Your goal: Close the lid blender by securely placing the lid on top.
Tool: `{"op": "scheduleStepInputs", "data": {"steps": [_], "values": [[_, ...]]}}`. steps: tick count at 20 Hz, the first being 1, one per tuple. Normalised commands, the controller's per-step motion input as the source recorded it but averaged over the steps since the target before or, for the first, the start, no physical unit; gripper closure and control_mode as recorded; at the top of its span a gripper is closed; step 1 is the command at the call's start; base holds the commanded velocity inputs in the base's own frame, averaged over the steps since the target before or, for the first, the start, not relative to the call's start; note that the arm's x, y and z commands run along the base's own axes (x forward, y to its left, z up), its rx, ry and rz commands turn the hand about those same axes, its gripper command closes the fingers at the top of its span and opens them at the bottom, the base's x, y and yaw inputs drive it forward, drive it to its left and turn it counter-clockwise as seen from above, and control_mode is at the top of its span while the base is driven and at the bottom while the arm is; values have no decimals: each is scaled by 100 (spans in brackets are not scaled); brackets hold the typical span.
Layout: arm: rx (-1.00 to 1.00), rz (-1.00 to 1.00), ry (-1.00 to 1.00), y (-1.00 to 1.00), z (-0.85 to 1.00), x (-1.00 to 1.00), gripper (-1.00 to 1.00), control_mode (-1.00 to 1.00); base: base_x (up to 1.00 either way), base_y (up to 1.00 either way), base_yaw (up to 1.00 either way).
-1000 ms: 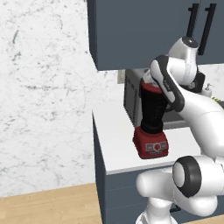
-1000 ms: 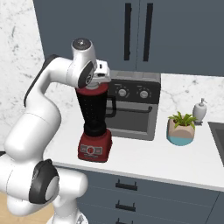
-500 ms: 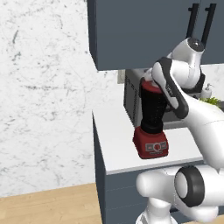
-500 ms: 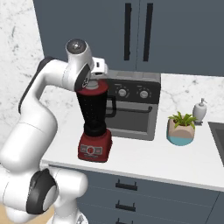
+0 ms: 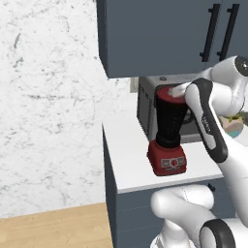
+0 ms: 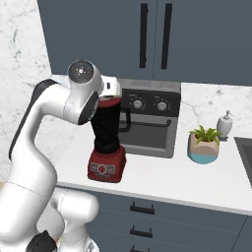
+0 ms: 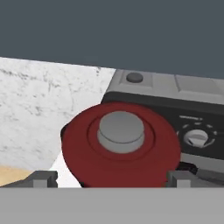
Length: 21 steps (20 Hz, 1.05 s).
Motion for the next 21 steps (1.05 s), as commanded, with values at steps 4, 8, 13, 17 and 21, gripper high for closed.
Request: {"op": "scheduleStepInputs", "data": {"steps": [4,8,13,17,21], "values": [[3,0,0,-48,0,-59,-100,-100,0,0,0],[1,0,0,-74,0,-47,-100,-100,0,0,0],[1,0,0,-74,0,-20,-100,-100,0,0,0],[0,0,0,-21,-4,0,-100,-100,0,0,0],[0,0,0,-11,-1,0,-100,-100,0,0,0]]}}
